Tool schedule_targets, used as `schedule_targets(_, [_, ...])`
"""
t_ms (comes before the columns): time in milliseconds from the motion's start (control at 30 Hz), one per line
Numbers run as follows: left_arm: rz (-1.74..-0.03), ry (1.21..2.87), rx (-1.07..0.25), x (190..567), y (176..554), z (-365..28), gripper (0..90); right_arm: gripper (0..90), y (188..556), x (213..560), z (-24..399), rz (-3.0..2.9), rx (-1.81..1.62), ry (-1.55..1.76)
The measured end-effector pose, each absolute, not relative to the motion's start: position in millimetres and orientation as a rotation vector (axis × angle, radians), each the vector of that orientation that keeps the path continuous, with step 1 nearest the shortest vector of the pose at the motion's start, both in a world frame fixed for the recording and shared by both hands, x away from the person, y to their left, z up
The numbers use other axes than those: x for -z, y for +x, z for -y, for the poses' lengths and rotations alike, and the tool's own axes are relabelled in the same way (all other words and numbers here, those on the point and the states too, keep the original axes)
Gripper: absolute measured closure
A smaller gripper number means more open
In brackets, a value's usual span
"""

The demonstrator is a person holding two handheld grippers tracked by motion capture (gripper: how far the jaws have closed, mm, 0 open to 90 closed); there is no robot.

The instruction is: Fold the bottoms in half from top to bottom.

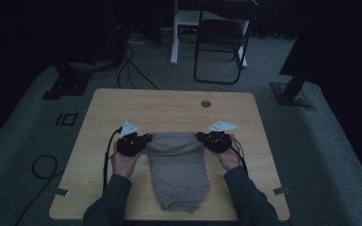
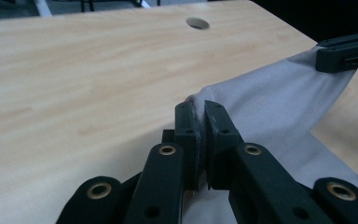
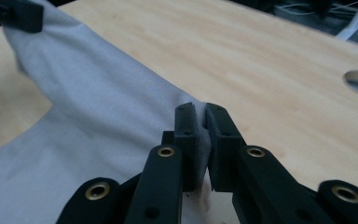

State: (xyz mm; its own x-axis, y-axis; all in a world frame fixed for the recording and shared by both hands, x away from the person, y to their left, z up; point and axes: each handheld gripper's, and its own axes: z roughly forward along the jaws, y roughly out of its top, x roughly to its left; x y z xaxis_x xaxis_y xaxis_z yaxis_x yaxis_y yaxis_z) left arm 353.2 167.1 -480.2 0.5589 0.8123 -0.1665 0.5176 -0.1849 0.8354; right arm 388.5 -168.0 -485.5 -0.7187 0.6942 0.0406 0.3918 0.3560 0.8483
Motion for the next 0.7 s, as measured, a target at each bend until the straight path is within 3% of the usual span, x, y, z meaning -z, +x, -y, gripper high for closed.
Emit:
schedule_targets(500, [-1.116, 2.026, -0.262, 533, 309, -156, 85.0, 84.3, 338, 532, 168, -2.483, -1.155, 0.938])
schedule_targets(700, [-1.131, 2.066, -0.281, 542, 308, -152, 85.0, 84.2, 332, 543, 168, -2.535, -1.107, 0.958])
